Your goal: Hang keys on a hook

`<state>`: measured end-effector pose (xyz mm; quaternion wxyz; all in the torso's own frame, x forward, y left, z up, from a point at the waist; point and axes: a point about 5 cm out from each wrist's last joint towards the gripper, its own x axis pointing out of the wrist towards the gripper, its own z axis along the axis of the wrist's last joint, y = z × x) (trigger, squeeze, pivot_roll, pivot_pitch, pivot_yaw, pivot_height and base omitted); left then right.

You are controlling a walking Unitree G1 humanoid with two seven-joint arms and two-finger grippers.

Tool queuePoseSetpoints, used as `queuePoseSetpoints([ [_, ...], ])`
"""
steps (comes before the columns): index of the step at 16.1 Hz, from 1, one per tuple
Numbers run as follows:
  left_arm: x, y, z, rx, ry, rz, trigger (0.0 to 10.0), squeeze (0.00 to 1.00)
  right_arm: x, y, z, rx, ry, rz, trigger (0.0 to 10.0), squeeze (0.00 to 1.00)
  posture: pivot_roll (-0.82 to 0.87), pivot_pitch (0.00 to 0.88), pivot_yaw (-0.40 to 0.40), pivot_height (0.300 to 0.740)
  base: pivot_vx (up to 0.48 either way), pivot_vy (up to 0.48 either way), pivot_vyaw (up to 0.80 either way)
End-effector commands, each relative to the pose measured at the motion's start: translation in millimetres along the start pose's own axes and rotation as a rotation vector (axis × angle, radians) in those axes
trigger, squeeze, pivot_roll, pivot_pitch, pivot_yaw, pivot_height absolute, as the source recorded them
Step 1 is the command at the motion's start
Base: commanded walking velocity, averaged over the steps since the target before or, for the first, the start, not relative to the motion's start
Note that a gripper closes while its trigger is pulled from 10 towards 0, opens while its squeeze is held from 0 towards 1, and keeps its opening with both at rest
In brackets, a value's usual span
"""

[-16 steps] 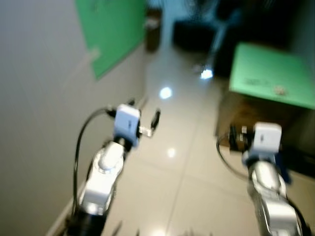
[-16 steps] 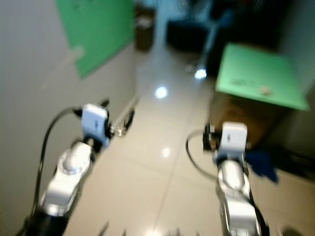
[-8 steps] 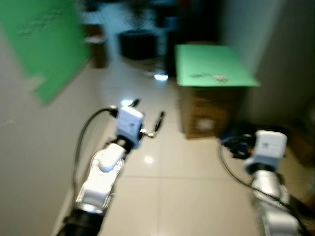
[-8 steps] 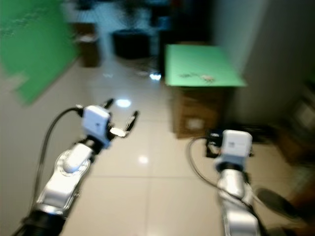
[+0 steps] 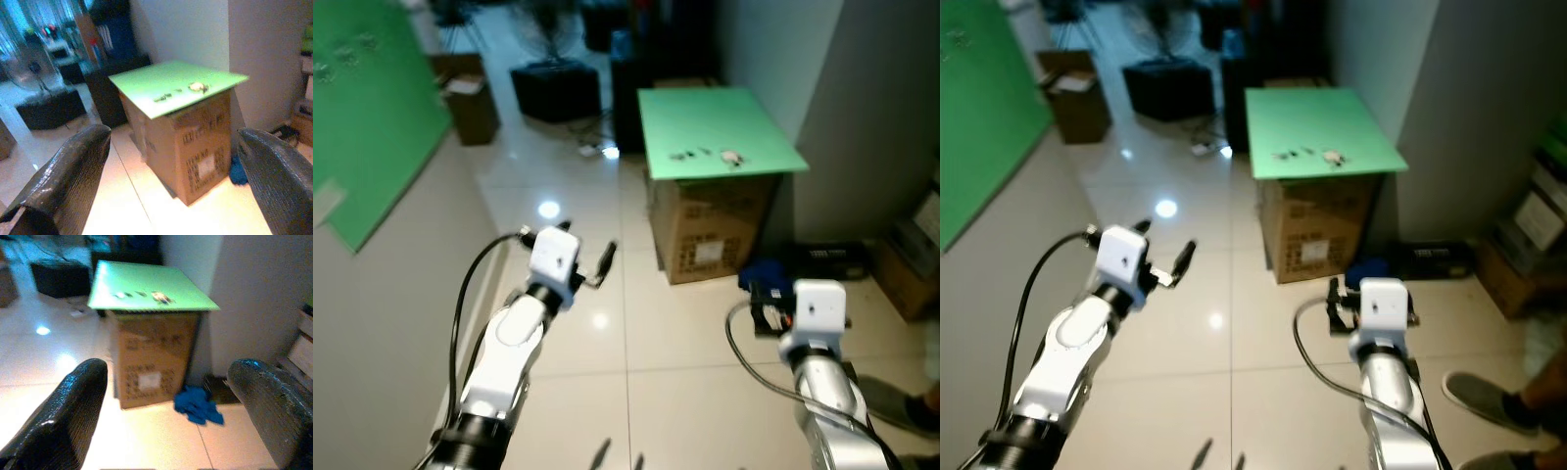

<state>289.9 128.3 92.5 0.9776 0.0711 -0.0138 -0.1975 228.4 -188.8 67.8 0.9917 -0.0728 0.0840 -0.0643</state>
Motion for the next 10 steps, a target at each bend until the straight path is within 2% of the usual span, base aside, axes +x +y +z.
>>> queuePoseSetpoints([
  [1, 4.3, -3.6, 6.4, -0.014, -0.035, -0.01, 10.0, 0.0, -0.7, -7.3, -2.0, 0.011, -0.005, -0.028, 10.0, 0.0, -0.15, 0.0, 0.08, 0.74, 0.42, 0.0, 0.0],
  [3, -1.1, -5.3, -1.5, 0.006, -0.024, -0.027, 10.0, 0.0, -0.3, -6.6, -5.3, 0.019, -0.004, -0.026, 10.0, 0.0, -0.15, 0.0, 0.081, 0.74, 0.42, 0.0, 0.0],
  [6, -11.4, -8.0, -23.5, -0.014, 0.04, -0.03, 10.0, 0.0, -1.1, -0.9, -8.0, 0.028, -0.021, 0.0, 10.0, 0.0, -0.16, 0.0, 0.094, 0.74, 0.421, 0.0, 0.0],
  [8, -14.2, -10.1, -29.1, -0.017, 0.055, -0.035, 10.0, 0.0, -2.3, 3.8, -18.6, 0.005, 0.007, 0.021, 10.0, 0.0, -0.16, 0.0, 0.096, 0.74, 0.429, 0.0, 0.0],
  [10, -17.5, 1.0, -36.6, -0.04, 0.083, 0.088, 10.0, 0.0, -4.6, 4.2, -21.0, 0.036, 0.011, 0.006, 10.0, 0.0, -0.16, 0.0, 0.084, 0.74, 0.426, 0.0, 0.0],
])
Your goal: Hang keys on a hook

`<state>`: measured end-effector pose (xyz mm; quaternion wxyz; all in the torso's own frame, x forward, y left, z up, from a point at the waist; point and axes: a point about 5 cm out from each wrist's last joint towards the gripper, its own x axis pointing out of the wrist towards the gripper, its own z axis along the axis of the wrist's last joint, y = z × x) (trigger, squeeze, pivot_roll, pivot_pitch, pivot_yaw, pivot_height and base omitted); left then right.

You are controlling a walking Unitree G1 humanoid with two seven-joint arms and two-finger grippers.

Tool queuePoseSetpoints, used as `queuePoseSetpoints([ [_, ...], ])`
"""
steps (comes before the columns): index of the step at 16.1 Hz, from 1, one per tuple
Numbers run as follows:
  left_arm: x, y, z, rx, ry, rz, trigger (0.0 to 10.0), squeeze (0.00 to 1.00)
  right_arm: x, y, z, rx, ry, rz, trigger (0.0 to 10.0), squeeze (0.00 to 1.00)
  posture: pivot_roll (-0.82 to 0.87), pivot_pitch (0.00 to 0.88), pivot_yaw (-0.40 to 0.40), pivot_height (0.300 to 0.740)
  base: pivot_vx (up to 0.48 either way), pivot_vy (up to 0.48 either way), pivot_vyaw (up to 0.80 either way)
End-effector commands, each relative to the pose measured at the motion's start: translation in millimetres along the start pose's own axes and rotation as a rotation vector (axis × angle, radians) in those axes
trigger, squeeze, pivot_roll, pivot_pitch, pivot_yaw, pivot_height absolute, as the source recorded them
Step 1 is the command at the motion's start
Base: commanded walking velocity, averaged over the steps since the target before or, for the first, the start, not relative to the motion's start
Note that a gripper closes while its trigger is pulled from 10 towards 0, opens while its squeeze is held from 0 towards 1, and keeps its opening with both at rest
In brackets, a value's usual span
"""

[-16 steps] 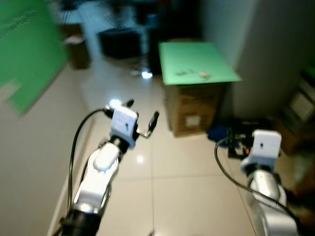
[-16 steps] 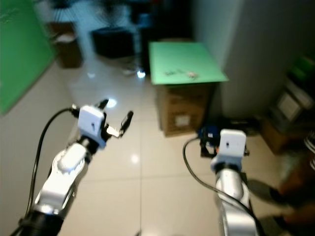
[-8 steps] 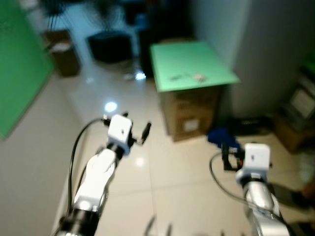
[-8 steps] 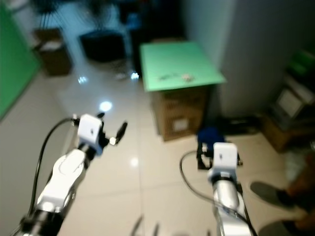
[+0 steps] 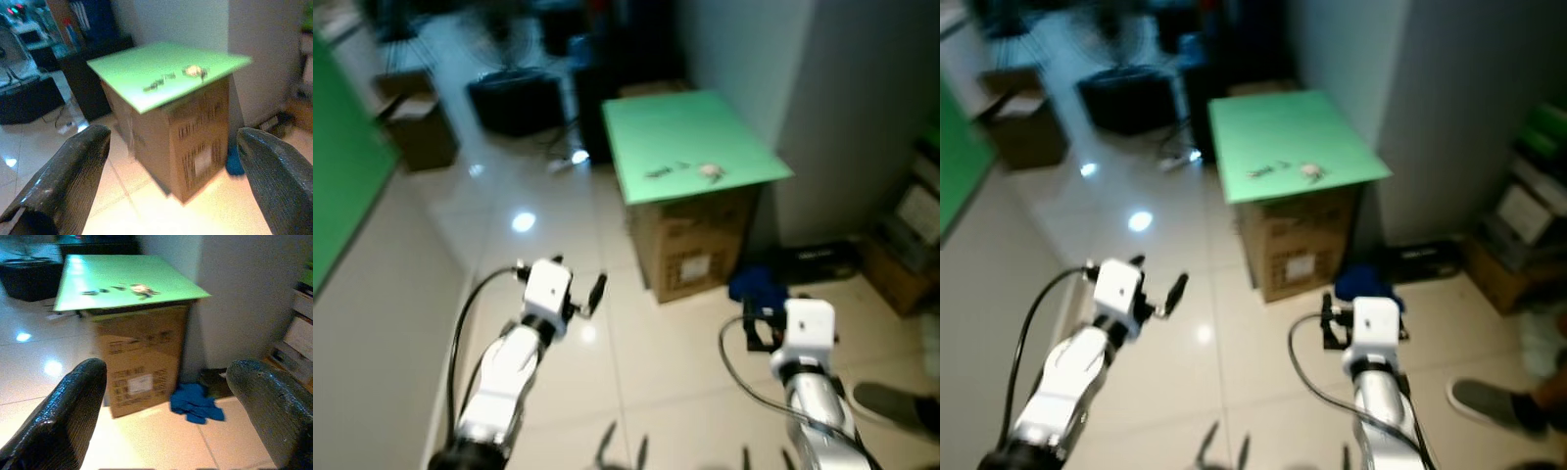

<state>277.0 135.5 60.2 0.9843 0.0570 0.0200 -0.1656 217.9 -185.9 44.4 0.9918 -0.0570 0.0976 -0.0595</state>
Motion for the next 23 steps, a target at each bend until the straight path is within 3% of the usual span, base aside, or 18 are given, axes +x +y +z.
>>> queuePoseSetpoints([
  [1, -4.5, 10.2, -7.0, -0.028, 0.022, 0.088, 10.0, 0.0, 1.9, -1.7, 4.5, 0.004, -0.026, -0.01, 10.0, 0.0, -0.16, 0.0, 0.067, 0.74, 0.428, 0.0, 0.0],
  [4, -10.7, 13.3, -8.6, -0.02, 0.009, 0.136, 10.0, 0.0, 3.9, 0.2, 9.8, -0.025, -0.056, 0.03, 10.0, 0.0, -0.13, 0.0, 0.024, 0.74, 0.428, 0.0, 0.0],
  [5, -17.5, 13.3, -7.0, -0.011, -0.008, 0.168, 10.0, 0.0, 10.6, 4.2, 13.2, -0.055, -0.066, 0.089, 10.0, 0.0, -0.08, 0.0, -0.038, 0.74, 0.428, 0.0, 0.0],
  [9, -27.5, 9.5, -2.0, 0.027, -0.041, 0.17, 10.0, 0.0, 24.9, 6.1, 18.3, -0.044, -0.079, 0.136, 10.0, 0.0, -0.03, 0.0, -0.087, 0.74, 0.428, 0.0, 0.0],
  [14, -14.5, -1.6, 16.3, 0.086, -0.096, 0.046, 10.0, 0.0, 26.3, 2.6, 25.2, 0.079, -0.12, 0.072, 10.0, 0.0, -0.05, 0.0, -0.04, 0.74, 0.431, 0.0, -0.32],
  [20, 6.7, -7.1, 26.0, 0.088, -0.113, -0.035, 10.0, 0.0, 14.5, -14.3, 21.8, 0.11, -0.141, -0.036, 10.0, 0.0, -0.13, 0.0, 0.058, 0.74, 0.442, 0.0, -0.8],
  [23, 6.0, -6.6, 23.3, 0.07, -0.1, -0.032, 10.0, 0.0, 14.7, -12.9, 28.0, 0.093, -0.157, -0.025, 10.0, 0.0, -0.16, 0.0, 0.084, 0.74, 0.453, 0.0, -0.53],
])
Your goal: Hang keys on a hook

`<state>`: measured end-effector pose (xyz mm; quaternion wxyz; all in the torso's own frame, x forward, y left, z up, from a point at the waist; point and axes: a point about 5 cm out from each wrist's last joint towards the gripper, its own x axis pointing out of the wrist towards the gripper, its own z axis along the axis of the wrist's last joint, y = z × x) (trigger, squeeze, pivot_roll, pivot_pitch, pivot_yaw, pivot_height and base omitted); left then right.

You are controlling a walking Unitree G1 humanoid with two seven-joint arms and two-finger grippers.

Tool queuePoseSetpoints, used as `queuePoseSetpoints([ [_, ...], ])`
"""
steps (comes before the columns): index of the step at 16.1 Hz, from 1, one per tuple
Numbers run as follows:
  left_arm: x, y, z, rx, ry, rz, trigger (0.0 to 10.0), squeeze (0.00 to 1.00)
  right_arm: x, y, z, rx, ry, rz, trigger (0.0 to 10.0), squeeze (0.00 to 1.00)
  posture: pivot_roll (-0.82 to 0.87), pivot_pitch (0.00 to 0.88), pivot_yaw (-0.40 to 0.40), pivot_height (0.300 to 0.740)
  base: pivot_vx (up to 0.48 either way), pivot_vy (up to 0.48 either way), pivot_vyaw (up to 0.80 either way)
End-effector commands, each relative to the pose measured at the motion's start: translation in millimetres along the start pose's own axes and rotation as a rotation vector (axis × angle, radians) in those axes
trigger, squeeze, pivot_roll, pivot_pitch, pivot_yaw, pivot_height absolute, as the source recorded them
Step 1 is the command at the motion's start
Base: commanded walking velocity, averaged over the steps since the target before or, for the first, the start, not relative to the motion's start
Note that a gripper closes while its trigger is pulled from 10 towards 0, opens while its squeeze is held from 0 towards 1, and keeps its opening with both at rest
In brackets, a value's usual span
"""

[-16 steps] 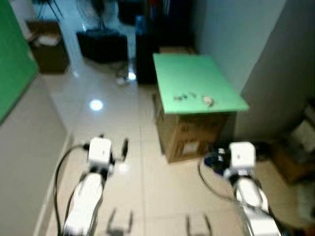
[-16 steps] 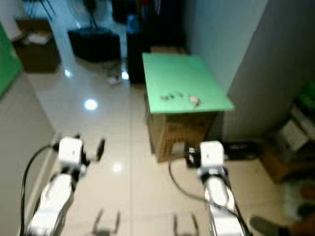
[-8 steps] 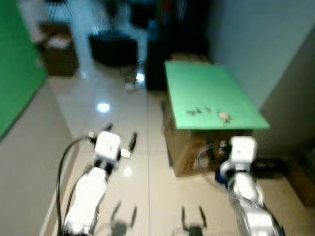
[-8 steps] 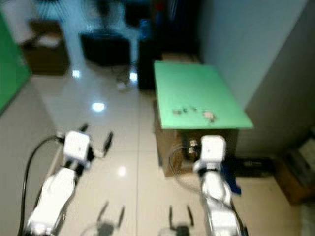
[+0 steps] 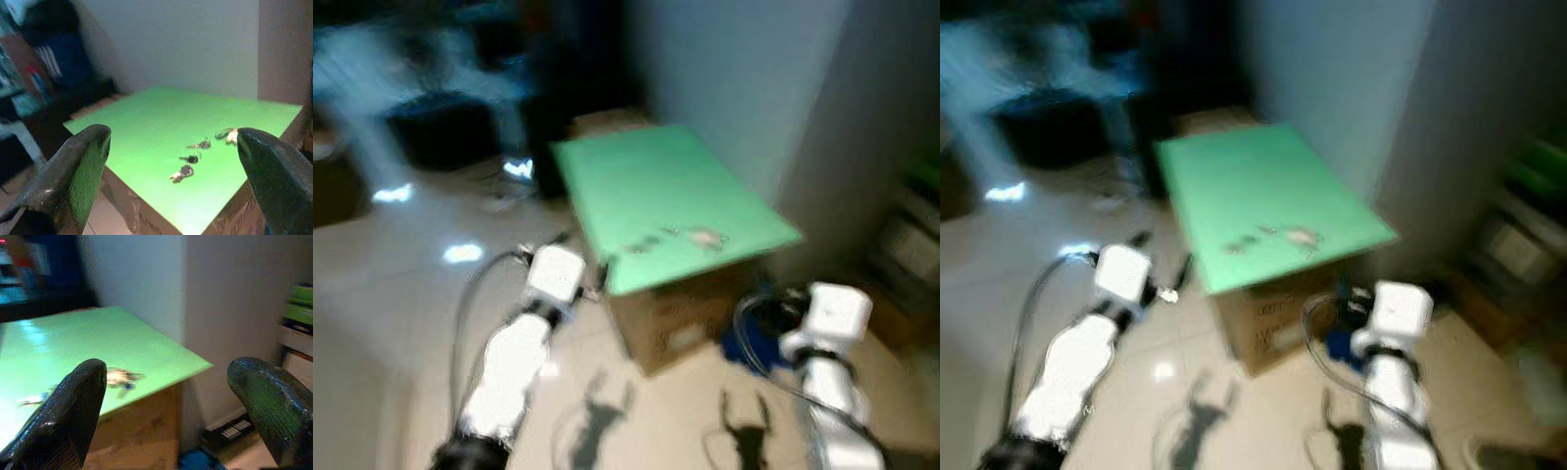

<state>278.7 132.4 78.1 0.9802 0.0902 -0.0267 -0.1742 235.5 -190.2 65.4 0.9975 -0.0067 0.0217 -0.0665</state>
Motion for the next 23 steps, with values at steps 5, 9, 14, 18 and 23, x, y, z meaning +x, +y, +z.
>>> queuePoseSetpoints([
  [5, 3.5, -10.1, 1.0, -0.019, -0.009, -0.042, 10.0, 0.0, -4.3, 7.6, 8.1, -0.067, -0.005, 0.106, 10.0, 0.0, -0.18, 0.0, 0.08, 0.74, 0.454, 0.0, 0.0],
  [9, 5.6, -9.5, 0.9, -0.024, -0.01, -0.034, 10.0, 0.0, -6.4, 15.5, 2.0, -0.173, 0.054, 0.238, 10.0, 0.0, -0.18, 0.0, 0.074, 0.74, 0.454, 0.0, 0.4],
  [14, -2.2, -6.4, -0.8, -0.015, -0.006, -0.028, 10.0, 0.0, -14.6, 24.1, -7.9, -0.156, 0.102, 0.279, 10.0, 0.0, -0.16, 0.0, 0.063, 0.74, 0.452, 0.0, 0.32],
  [18, -5.7, -8.6, -5.3, -0.037, 0.021, -0.04, 10.0, 0.0, -16.8, 25.0, -8.1, -0.163, 0.114, 0.287, 10.0, 0.0, -0.16, 0.0, 0.067, 0.74, 0.324, 0.0, 0.0],
  [23, -8.4, -19.2, -7.0, -0.049, 0.034, -0.13, 10.0, 0.0, -23.9, 22.5, -15.0, -0.197, 0.168, 0.299, 10.0, 0.0, -0.17, 0.0, 0.073, 0.74, 0.0, 0.0, 0.0],
])
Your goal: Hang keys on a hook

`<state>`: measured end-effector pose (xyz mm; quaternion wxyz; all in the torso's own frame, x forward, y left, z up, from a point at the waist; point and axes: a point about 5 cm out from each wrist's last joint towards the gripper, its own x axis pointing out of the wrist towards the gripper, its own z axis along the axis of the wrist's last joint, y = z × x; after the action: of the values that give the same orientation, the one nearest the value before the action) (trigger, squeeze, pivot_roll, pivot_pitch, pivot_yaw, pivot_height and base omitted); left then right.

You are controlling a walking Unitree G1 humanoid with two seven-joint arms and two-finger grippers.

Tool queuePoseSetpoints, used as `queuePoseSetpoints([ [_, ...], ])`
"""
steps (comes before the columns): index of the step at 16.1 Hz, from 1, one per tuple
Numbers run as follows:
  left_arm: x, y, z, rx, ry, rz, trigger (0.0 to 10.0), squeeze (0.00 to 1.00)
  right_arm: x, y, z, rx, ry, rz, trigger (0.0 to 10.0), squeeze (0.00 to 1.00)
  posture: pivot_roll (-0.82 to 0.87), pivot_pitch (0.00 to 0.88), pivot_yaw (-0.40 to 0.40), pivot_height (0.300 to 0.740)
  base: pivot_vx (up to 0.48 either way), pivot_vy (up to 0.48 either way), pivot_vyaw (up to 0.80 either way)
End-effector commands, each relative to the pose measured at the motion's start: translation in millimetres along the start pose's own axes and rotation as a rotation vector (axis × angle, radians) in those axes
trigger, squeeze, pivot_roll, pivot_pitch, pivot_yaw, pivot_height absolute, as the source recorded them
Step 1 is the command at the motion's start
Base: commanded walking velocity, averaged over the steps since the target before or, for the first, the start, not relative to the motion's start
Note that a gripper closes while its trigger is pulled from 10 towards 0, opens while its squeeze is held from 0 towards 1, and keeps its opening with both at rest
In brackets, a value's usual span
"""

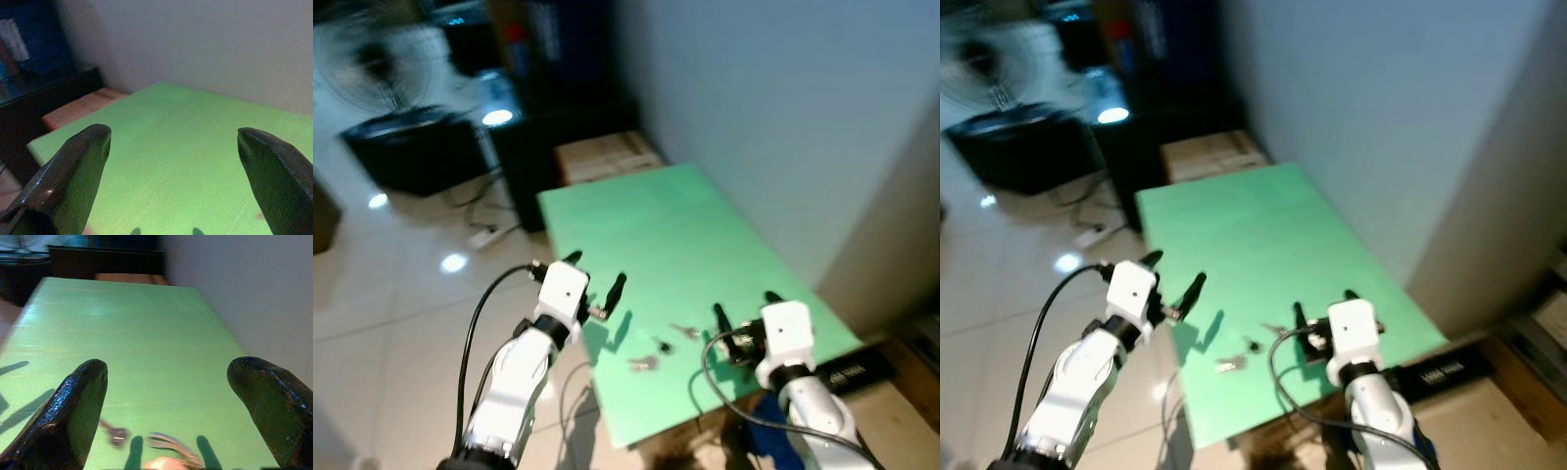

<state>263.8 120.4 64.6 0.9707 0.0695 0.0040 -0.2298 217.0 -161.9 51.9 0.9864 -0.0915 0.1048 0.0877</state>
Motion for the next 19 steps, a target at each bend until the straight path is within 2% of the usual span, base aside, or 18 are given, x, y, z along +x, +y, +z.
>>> queuePoseSetpoints([
  [1, 1.5, -3.0, 1.1, 0.001, 0.001, -0.03, 10.0, 0.0, -3.7, -3.6, -8.5, -0.03, 0.06, -0.013, 10.0, 0.0, -0.17, 0.0, 0.074, 0.74, 0.0, 0.0, 0.0],
  [4, 3.9, 0.1, 2.2, 0.001, 0.003, -0.007, 10.0, 0.0, -4.9, -6.7, -11.8, -0.008, 0.08, -0.037, 10.0, 0.0, -0.17, 0.0, 0.072, 0.74, 0.0, 0.0, 0.0],
  [6, 4.8, -1.5, 3.1, 0.008, 0.013, -0.055, 10.0, 0.0, -1.9, -6.5, -21.1, -0.023, 0.14, -0.032, 10.0, 0.0, -0.17, 0.0, 0.077, 0.74, 0.0, 0.0, 0.0],
  [9, -1.1, -9.6, -1.5, 0.026, 0.04, -0.206, 10.0, 0.0, 6.1, -7.7, -32.9, -0.056, 0.235, -0.004, 10.0, 0.0, -0.16, 0.0, 0.074, 0.74, 0.0, 0.0, 0.0],
  [10, -3.7, -13.5, 4.6, 0.003, 0.02, -0.289, 10.0, 0.0, 8.6, -9.3, -40.9, -0.08, 0.305, 0.039, 10.0, 0.0, -0.15, 0.0, 0.069, 0.74, 0.0, 0.0, 0.0],
  [11, -4.2, -14.7, 7.5, -0.01, 0.011, -0.311, 10.0, 0.0, 8.7, -9.9, -44.1, -0.085, 0.33, 0.055, 10.0, 0.0, -0.15, 0.0, 0.069, 0.74, 0.0, 0.0, 0.0],
  [12, -5.7, -17.4, 11.1, -0.029, 0.013, -0.372, 10.0, 0.0, 8.3, -9.8, -50.6, -0.067, 0.373, 0.091, 10.0, 1.0, -0.14, 0.0, 0.066, 0.74, 0.0, 0.0, 0.0],
  [15, -13.7, -20.1, 12.5, -0.039, 0.045, -0.483, 10.0, 0.0, 9.9, -7.5, -51.2, -0.021, 0.381, 0.105, 10.0, 1.0, -0.13, 0.0, 0.067, 0.74, 0.0, 0.0, 0.0],
  [17, -12.0, -25.6, 12.1, -0.069, 0.05, -0.493, 10.0, 0.0, 13.4, -12.8, -58.3, 0.002, 0.414, 0.112, 10.0, 1.0, -0.13, 0.0, 0.082, 0.74, 0.0, 0.0, 0.0],
  [19, -13.6, -26.9, 11.7, -0.064, 0.066, -0.507, 10.0, 0.0, 15.8, -14.2, -62.4, -0.003, 0.44, 0.114, 10.0, 1.0, -0.12, 0.0, 0.086, 0.74, 0.0, 0.0, 0.0],
])
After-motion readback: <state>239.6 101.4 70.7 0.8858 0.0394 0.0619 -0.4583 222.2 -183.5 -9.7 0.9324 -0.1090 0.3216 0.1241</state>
